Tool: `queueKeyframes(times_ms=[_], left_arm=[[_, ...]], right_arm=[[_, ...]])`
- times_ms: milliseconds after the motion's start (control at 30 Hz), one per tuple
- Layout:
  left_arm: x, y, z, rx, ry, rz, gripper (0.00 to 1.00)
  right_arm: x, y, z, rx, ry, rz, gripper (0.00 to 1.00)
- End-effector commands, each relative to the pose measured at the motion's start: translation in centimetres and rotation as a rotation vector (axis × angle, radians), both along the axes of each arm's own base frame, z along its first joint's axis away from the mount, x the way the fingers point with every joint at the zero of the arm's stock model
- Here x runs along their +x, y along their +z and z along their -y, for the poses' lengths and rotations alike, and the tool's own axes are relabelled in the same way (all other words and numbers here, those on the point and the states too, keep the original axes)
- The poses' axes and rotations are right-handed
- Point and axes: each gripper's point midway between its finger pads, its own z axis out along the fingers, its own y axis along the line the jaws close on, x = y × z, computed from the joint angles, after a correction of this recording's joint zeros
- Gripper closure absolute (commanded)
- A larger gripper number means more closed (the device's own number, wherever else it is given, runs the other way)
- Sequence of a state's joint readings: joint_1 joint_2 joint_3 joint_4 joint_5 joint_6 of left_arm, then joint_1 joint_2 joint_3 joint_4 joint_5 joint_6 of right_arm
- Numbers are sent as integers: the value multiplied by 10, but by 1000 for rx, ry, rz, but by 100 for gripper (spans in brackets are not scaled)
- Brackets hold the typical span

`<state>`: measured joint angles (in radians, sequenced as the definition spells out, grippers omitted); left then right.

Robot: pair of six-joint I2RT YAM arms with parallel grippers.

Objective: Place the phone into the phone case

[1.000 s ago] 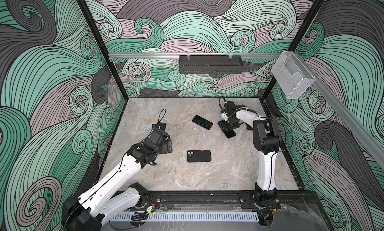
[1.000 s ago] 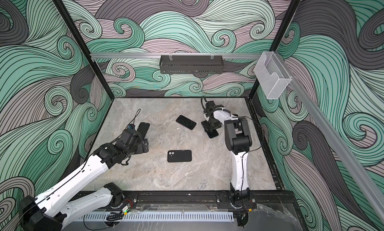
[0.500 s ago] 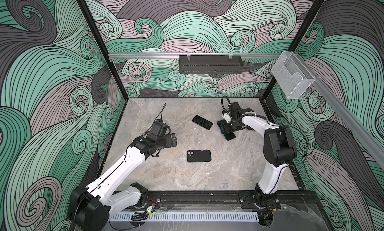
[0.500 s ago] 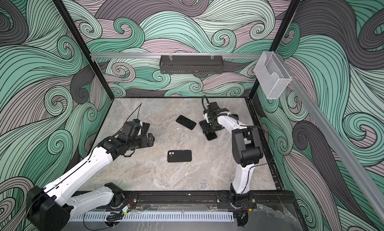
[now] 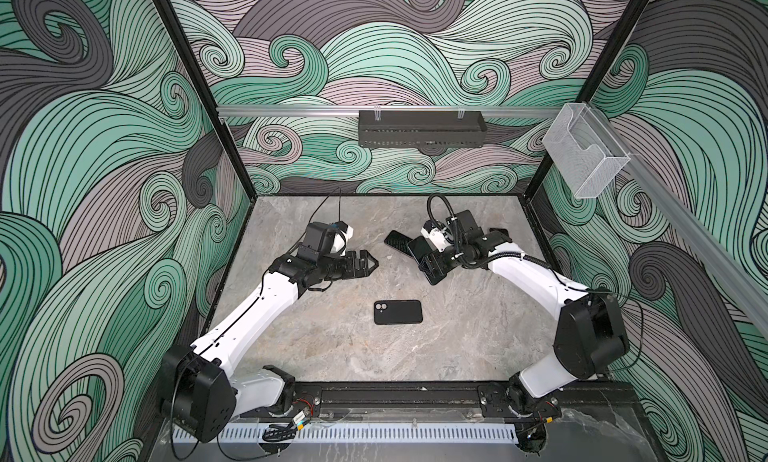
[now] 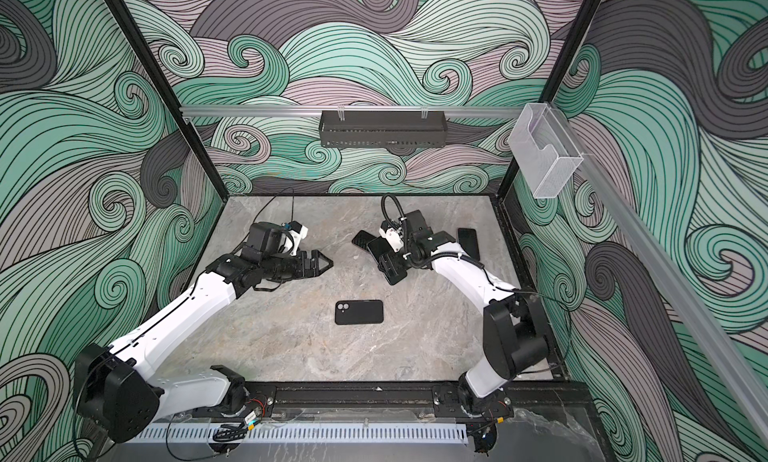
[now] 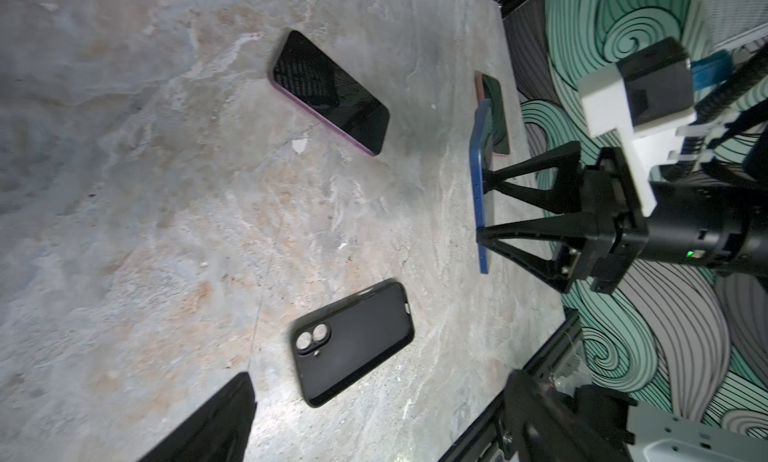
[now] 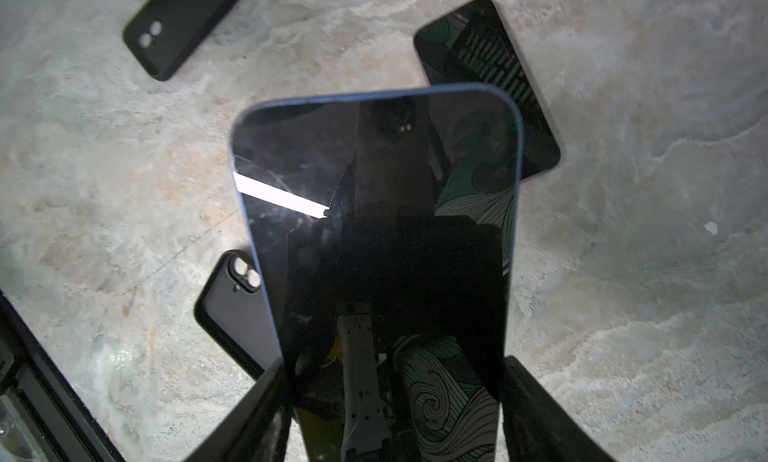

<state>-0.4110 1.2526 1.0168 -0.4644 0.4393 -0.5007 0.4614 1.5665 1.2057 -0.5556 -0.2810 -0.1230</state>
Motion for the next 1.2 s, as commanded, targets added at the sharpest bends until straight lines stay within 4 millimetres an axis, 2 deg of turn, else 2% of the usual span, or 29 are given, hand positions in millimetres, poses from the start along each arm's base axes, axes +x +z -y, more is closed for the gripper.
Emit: queueKeyframes(times_ms=[0,200,367,667,700,733,1000,1167], left_arm=[[2,27,19,-114,-92,20,9],[6,33,33,-206,-157,-32,23],[6,36,45,-280,-221,-78,36],[7,40,47,-302,-235,-83,53],[7,39,47,-302,-233,-85,56],[11,29,48,-295,-228,-113,58],[11,24,48,-291,-225,-133,72],[11,22,48,-292,-224,-143,86]], right_arm=[[-9,31,-25,86,75,88,73],[-32,42,-52,102,163,116,73],[-40,45,-65,107,199,133,73],[-54,52,-85,121,268,147,74],[-55,52,-87,122,276,145,74],[-56,52,-89,122,279,147,74],[-58,51,-93,112,299,150,73],[-57,51,-93,110,296,155,73]])
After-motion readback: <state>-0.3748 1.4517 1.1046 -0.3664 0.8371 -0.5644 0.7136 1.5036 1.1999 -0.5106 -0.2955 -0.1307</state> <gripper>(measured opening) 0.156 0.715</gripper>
